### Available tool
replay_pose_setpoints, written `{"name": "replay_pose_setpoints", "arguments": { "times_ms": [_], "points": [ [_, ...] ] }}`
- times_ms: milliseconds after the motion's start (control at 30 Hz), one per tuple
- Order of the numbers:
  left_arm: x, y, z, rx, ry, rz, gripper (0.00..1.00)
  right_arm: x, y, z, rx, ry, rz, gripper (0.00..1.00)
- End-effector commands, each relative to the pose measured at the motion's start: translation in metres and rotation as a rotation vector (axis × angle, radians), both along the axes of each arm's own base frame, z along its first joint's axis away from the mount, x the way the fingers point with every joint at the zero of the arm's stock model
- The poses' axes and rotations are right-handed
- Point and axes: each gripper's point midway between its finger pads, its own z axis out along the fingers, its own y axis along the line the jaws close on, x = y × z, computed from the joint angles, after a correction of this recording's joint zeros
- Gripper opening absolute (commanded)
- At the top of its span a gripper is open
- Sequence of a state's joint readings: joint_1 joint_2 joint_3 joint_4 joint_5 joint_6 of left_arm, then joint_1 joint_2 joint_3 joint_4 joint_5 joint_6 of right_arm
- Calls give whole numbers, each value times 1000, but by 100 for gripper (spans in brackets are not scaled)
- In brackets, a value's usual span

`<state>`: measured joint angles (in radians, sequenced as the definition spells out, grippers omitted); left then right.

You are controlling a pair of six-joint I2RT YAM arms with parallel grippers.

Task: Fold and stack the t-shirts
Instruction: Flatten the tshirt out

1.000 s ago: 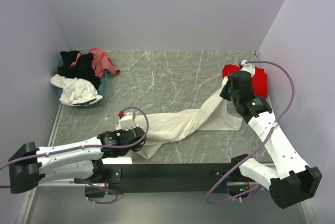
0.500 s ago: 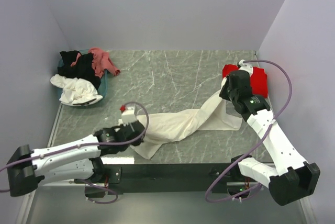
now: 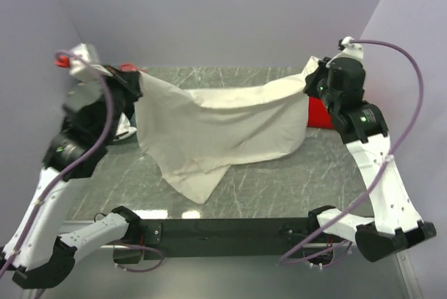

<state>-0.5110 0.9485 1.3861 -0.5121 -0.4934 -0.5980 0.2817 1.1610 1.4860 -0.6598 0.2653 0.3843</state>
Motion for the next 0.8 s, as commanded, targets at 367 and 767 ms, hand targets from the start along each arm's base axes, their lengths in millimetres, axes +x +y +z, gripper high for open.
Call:
{"name": "replay_pose_setpoints", "arguments": {
  "times_ms": [367, 767],
  "points": [
    [-119, 57, 170, -43, -447, -59, 1, -114, -20, 115, 52, -383, 100, 0],
    [-52, 11, 79, 60, -172, -126, 1, -82, 21, -22, 112, -56, 224, 0]
  ]
}}
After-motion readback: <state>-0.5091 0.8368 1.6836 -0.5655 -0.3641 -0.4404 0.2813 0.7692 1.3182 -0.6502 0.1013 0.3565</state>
